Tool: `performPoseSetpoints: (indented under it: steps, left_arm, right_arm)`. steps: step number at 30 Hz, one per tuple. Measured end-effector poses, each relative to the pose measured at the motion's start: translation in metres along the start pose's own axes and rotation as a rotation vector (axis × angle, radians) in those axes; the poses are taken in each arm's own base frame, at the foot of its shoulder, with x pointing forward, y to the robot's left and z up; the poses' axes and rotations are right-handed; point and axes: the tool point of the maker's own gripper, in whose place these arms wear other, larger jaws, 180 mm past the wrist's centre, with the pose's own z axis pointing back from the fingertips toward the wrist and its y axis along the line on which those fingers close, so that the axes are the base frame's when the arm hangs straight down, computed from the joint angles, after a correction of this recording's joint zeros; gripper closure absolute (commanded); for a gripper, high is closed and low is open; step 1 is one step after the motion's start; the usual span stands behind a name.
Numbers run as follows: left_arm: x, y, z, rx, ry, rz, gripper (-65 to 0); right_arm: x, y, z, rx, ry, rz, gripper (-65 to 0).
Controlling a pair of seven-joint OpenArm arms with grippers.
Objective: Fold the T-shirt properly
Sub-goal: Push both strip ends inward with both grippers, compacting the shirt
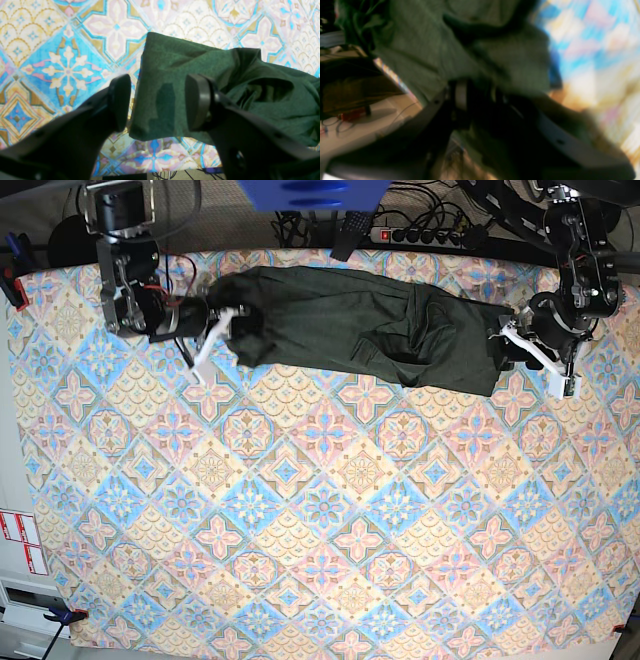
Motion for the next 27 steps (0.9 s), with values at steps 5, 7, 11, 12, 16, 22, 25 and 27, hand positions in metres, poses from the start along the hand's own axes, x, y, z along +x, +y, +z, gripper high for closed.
performPoseSetpoints:
  steps: [5, 7, 11, 12, 16, 22, 25, 27]
  left_arm:
    - [0.001, 0.001, 0.000, 0.001, -0.003, 0.000, -34.6]
    - [0.003, -0.001, 0.000, -0.005, -0.007, 0.001, -34.6]
    - [0.012, -0.002, -0.002, -0.007, -0.029, 0.000, -34.6]
    - [0.012, -0.002, -0.002, -0.007, -0.030, 0.000, -34.6]
    - [0.015, -0.002, -0.002, -0.007, -0.031, -0.001, -34.6]
    - [0.027, -0.008, -0.004, -0.018, -0.081, 0.044, -34.6]
    - [0.029, -0.009, -0.005, -0.018, -0.088, 0.053, -34.6]
    - [0.035, -0.009, -0.005, -0.018, -0.101, 0.052, -34.6]
  right_arm:
    - [0.014, -0.016, 0.011, -0.016, -0.075, -0.066, -6.9]
    - [0.007, -0.029, 0.019, -0.047, -0.071, -0.096, -5.2]
    - [0.019, -0.038, 0.029, -0.065, -0.122, -0.115, -4.9]
    - [0.024, -0.038, 0.031, -0.063, -0.142, -0.121, -4.9]
    - [0.028, -0.050, 0.042, -0.088, -0.182, -0.153, -4.9]
    - [0.049, -0.055, 0.052, -0.103, -0.220, -0.137, -4.9]
    - [0.052, -0.061, 0.052, -0.148, -0.197, -0.105, -4.9]
    - [0.054, -0.066, 0.053, -0.186, -0.176, -0.082, -4.9]
